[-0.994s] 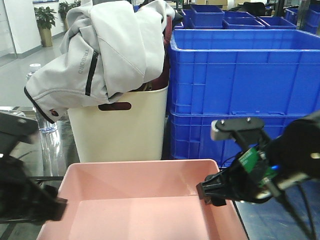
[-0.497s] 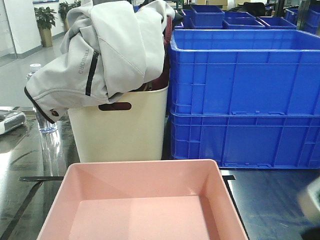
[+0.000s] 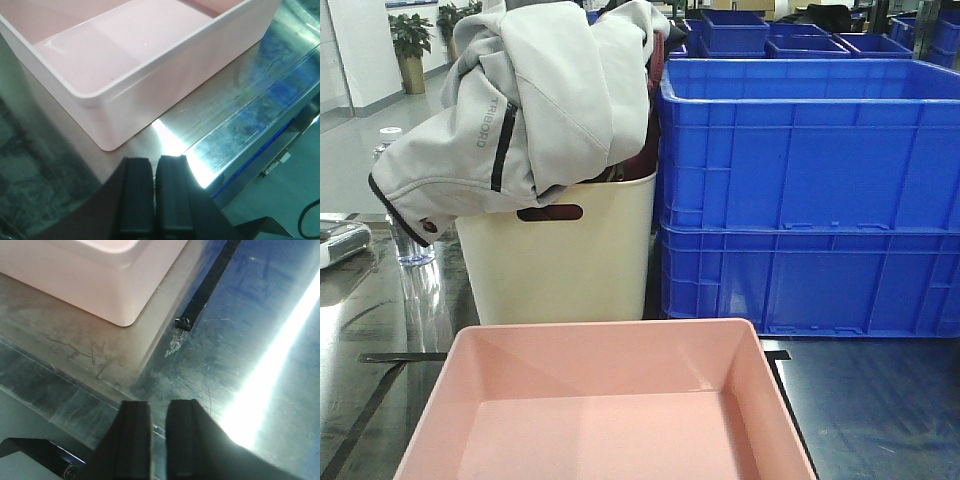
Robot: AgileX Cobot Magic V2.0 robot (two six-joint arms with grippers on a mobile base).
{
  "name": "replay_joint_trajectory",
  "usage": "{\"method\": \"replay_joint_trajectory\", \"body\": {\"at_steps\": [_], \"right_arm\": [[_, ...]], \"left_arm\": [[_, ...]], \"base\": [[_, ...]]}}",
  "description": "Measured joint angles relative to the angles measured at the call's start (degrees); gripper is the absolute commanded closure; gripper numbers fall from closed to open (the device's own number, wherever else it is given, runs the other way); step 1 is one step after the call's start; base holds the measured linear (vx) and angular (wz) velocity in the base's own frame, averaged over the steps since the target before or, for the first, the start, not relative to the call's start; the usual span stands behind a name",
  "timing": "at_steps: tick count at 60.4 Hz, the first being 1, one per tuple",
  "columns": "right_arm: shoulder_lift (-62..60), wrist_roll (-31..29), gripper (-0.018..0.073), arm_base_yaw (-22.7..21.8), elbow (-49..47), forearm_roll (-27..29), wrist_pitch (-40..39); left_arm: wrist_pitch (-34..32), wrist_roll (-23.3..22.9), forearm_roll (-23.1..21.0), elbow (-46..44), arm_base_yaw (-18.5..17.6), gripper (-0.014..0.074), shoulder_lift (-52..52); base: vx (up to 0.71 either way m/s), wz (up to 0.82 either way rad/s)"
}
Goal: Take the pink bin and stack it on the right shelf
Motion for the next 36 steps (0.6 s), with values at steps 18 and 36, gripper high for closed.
{"method": "replay_joint_trajectory", "body": {"at_steps": [18, 36], "right_arm": [[0.0, 0.0, 0.0573, 0.0, 0.1, 0.0, 0.6], [0.0, 0.0, 0.0571, 0.0, 0.1, -0.1, 0.8]], "left_arm": [[0.0, 0.0, 0.0, 0.0, 0.0, 0.0576, -0.2], [-6.5, 0.4, 3.7, 9.0, 17.1, 0.0576, -13.3]], "base": [[0.0, 0.0], [0.0, 0.0]]}}
